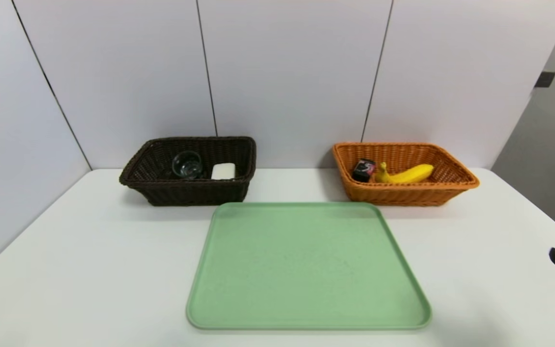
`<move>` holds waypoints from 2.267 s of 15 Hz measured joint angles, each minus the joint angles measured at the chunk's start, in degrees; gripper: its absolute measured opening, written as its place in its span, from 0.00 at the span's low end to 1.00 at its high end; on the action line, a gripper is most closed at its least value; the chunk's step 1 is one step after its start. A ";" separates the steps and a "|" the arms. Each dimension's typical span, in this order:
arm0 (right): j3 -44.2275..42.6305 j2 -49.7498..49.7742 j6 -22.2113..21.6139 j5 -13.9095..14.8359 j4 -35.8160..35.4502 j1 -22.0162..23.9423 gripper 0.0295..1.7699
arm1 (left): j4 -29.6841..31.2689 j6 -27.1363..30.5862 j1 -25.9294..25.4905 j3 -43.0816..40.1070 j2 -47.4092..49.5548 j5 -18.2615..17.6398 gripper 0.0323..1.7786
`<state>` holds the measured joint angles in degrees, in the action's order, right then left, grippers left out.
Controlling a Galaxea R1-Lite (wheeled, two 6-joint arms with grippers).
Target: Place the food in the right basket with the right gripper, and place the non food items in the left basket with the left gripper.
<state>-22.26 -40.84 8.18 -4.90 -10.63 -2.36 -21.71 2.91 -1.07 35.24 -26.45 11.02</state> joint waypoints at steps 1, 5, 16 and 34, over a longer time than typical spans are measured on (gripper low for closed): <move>2.23 3.22 -0.06 1.16 0.05 0.13 0.96 | -0.45 0.67 -0.38 -2.26 3.69 -0.11 0.95; 10.80 17.69 -0.16 5.39 1.01 0.55 0.96 | -3.21 3.75 -0.50 -9.45 15.57 -1.51 0.95; 22.19 40.48 2.89 1.52 10.58 2.36 0.96 | 20.04 -0.50 0.41 -32.05 26.50 -7.96 0.95; 22.26 40.91 1.29 2.54 10.98 2.36 0.96 | 22.02 -2.50 0.45 -35.24 26.56 -11.18 0.95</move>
<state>0.00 0.07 9.47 -2.36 0.35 0.00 0.30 0.41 -0.62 0.00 0.11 -0.16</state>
